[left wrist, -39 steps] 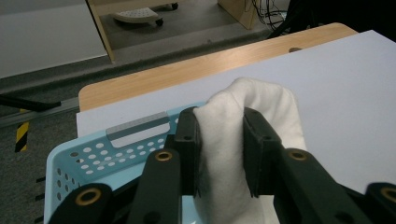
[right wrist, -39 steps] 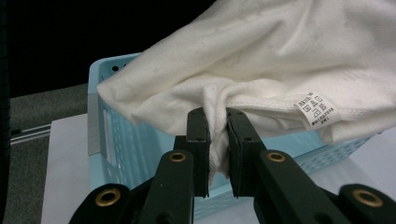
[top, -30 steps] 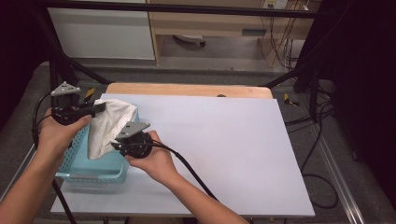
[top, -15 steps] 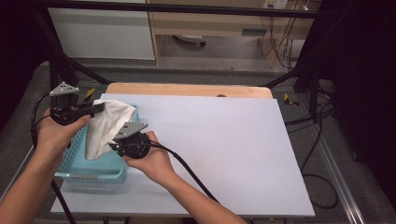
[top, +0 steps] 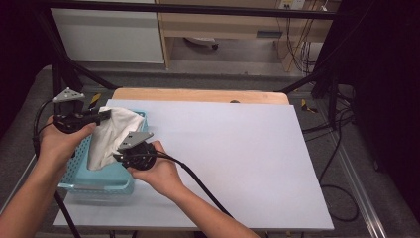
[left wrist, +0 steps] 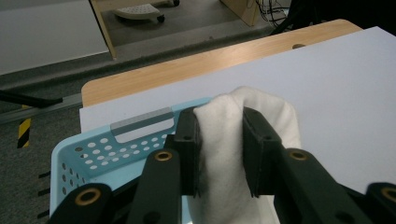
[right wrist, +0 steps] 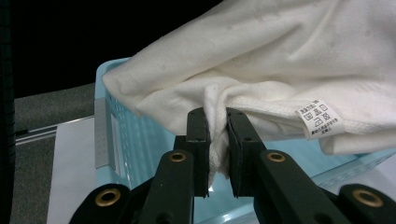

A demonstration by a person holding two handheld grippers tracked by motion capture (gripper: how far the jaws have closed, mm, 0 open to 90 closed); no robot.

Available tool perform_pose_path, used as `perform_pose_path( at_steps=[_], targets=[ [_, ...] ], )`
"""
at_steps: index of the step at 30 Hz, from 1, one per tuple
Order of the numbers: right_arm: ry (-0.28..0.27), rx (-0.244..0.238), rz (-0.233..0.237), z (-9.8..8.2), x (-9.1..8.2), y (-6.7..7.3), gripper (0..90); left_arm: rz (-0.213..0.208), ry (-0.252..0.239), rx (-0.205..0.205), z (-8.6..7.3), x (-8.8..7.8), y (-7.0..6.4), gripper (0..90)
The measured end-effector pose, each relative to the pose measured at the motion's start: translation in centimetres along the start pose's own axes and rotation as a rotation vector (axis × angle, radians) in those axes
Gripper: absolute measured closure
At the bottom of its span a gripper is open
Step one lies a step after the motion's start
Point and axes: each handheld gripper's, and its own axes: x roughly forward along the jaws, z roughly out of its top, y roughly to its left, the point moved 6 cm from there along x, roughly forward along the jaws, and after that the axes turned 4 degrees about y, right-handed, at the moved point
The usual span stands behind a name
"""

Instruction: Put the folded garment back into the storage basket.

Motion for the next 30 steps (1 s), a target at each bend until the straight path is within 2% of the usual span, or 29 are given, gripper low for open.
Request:
perform_pose_path(
  at_steps=[30],
  targets=[
    [0.018, -0.009, 0.014, -0.3, 1.6, 1.0, 80.9, 0.003, 0.015, -0.022, -1.4, 0.2, 1.1, 69.9]
  ],
)
